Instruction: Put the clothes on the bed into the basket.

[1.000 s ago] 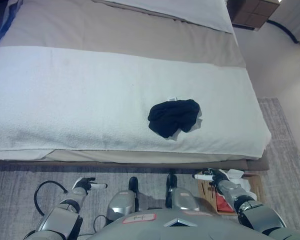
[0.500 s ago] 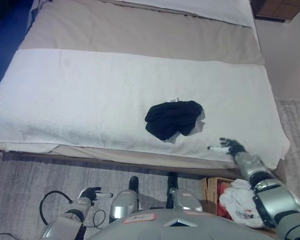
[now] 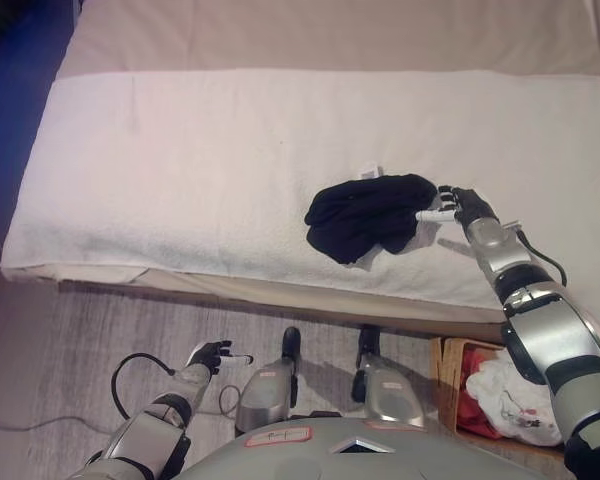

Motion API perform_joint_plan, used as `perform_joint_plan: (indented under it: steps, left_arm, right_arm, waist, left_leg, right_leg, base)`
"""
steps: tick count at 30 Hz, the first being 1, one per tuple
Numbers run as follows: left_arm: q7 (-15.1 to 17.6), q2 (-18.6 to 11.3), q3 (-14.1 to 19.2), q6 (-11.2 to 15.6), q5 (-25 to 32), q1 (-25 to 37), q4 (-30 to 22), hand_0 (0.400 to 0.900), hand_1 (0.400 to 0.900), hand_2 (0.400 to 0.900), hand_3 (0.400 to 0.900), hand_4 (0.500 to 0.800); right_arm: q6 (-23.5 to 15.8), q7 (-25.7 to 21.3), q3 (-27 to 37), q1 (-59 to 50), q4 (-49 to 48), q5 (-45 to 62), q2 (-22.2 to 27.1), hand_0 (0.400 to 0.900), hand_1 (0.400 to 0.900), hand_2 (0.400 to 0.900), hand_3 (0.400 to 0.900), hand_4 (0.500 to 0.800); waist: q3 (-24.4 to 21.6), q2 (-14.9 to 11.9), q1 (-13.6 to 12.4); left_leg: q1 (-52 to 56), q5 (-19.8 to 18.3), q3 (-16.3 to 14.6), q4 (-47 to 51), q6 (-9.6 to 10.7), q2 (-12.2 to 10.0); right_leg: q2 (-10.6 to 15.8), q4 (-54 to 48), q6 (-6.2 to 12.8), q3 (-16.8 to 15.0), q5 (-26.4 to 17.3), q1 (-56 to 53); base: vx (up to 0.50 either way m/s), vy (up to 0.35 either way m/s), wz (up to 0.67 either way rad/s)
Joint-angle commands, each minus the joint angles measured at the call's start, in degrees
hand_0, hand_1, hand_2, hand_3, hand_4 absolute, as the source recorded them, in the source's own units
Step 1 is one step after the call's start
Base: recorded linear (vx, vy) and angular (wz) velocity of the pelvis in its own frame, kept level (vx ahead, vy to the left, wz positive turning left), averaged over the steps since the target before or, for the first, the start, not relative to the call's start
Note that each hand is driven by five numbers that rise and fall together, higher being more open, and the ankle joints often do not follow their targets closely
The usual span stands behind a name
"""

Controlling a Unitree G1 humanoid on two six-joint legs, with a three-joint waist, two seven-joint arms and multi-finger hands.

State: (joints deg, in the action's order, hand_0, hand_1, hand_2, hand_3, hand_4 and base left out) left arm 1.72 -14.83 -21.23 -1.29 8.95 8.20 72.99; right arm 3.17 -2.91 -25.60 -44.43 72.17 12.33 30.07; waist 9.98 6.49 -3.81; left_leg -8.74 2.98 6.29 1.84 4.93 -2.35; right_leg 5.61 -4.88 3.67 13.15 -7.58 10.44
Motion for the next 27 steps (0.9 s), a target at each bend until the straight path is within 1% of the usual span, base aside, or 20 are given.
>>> perform_joint_plan:
  steps: [1,7,12,16,20,26,27]
  left_arm:
    - [1.36,-3.62,-2.58,0.18,1.47,0.82,0.77,0.900,0.900,0.900,0.900,0.800]
    - [1.28,-4.52,-3.66,0.74,1.69,1.35,-0.68,0.900,0.900,0.900,0.900,0.800]
    - [1.43,-5.48,-4.56,1.37,2.41,1.90,-2.62,0.900,0.900,0.900,0.900,0.800]
    - [1.26,-5.83,-5.21,1.58,2.66,0.56,-4.44,0.900,0.900,0.900,0.900,0.800]
    - [0.79,-6.10,-5.88,1.70,2.60,-1.15,-6.50,0.900,0.900,0.900,0.900,0.800]
    - [0.14,-6.34,-6.83,1.84,2.59,-2.78,-8.59,0.900,0.900,0.900,0.900,0.800]
    - [0.15,-6.41,-6.82,1.82,2.65,-2.76,-8.82,0.900,0.900,0.900,0.900,0.800]
  right_arm:
    - [-2.35,-3.14,-1.59,-10.20,3.69,1.65,-0.75,0.900,0.900,0.900,0.900,0.800]
    - [-2.13,-3.80,-1.29,-12.88,4.96,2.24,-0.45,0.900,0.900,0.900,0.900,0.800]
    - [-2.32,-4.57,-0.89,-15.71,5.42,3.13,1.35,0.900,0.900,0.900,0.900,0.800]
    - [-2.63,-5.01,-0.47,-17.54,5.78,4.25,3.21,0.900,0.900,0.900,0.900,0.800]
    - [-2.93,-5.47,0.00,-19.16,6.14,5.41,4.36,0.900,0.900,0.900,0.900,0.800]
    - [-3.11,-5.28,-0.09,-20.66,6.47,5.98,4.25,0.900,0.900,0.900,0.900,0.800]
    - [-3.05,-5.14,-0.30,-20.78,6.64,5.74,4.10,0.449,0.449,0.449,0.449,0.529]
  waist:
    - [2.88,-2.60,-1.45]
    - [5.84,-1.67,-3.22]
    - [8.57,-0.50,-4.73]
    - [9.98,0.57,-5.92]
    - [11.15,1.74,-7.29]
    - [12.12,3.22,-8.49]
    - [12.17,3.35,-8.62]
  left_leg:
    - [-1.80,-2.39,-1.94,-1.87,-0.21,1.22]
    - [-5.11,-2.35,-0.47,-3.59,-0.92,3.36]
    - [-8.91,-1.83,0.53,-5.16,-1.22,5.00]
    - [-11.07,-1.24,0.71,-5.50,-1.32,6.10]
    - [-12.68,-0.46,1.31,-5.31,-1.40,6.75]
    - [-14.18,0.18,2.07,-5.16,-1.57,7.82]
    - [-14.23,0.26,2.21,-5.10,-1.58,7.86]
  right_leg:
    - [5.08,6.24,3.38,-1.69,4.25,2.22]
    - [6.86,6.65,3.94,-0.96,3.31,3.56]
    - [8.19,6.86,4.27,-0.51,2.33,5.46]
    - [8.75,6.16,4.58,-0.22,1.52,6.49]
    - [9.19,5.52,4.76,0.00,1.07,7.56]
    - [9.73,4.57,5.07,0.15,0.45,8.06]
    - [9.82,4.49,5.11,0.31,0.39,8.05]
  base:
    - [-0.03,0.065,0.20]
    - [-0.04,0.075,0.23]
    - [-0.04,0.069,0.26]
    - [0.00,0.064,0.17]
    - [0.00,0.046,0.13]
    - [0.00,0.033,0.14]
    - [0.01,0.020,0.14]
